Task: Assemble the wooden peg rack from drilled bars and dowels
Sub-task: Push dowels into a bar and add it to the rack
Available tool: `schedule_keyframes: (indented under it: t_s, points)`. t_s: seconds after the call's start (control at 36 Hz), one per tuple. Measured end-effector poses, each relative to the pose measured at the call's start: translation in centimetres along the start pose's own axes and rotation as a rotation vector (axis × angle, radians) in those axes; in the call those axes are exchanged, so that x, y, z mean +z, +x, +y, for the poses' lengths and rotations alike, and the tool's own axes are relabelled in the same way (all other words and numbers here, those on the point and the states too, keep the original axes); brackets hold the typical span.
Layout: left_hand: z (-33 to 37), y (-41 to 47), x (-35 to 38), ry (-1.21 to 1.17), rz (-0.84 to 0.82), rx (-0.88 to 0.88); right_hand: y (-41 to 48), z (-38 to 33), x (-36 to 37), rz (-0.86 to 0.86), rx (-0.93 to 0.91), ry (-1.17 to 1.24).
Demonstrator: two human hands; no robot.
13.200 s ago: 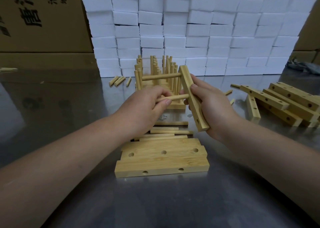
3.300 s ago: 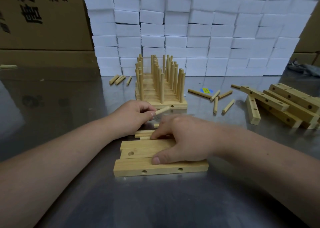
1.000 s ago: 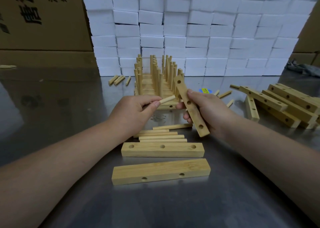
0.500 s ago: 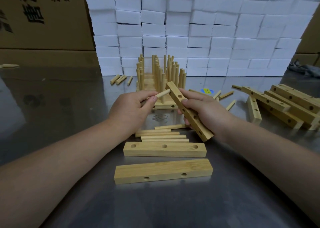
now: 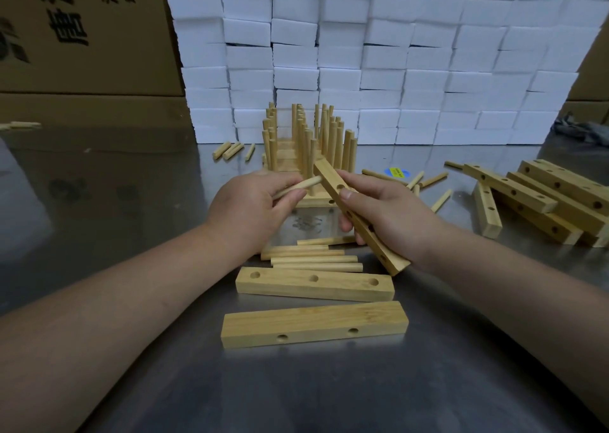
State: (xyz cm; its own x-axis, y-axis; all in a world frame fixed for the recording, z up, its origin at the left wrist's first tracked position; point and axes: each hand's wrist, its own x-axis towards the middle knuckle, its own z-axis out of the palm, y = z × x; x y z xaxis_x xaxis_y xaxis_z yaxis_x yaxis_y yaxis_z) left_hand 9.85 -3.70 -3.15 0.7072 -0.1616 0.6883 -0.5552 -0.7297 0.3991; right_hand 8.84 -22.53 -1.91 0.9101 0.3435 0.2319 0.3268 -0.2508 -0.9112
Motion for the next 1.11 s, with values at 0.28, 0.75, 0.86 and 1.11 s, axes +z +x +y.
schedule_keyframes:
  t_s: [0.28,0.75,0.86,1.11]
  points:
    - [0.5,0.2,-0.1,-0.046,-0.095,-0.111,-0.3,-0.5,0.2,0.007,-0.007,-0.036]
    - [0.7,2.3,-0.4,-0.706,-0.171,-0.72,0.4,0.2,-0.1,0.159,0.054,0.153]
    - [0.3,1.7,0.0,-0.607,-0.252,-0.716,0.9,0.8,-1.3,0.352,0.142,0.331]
    - [1.0,0.8,1.0,-0.041,-0.665,-0.366,1.6,1.8,-1.5,0.403,0.267,0.519]
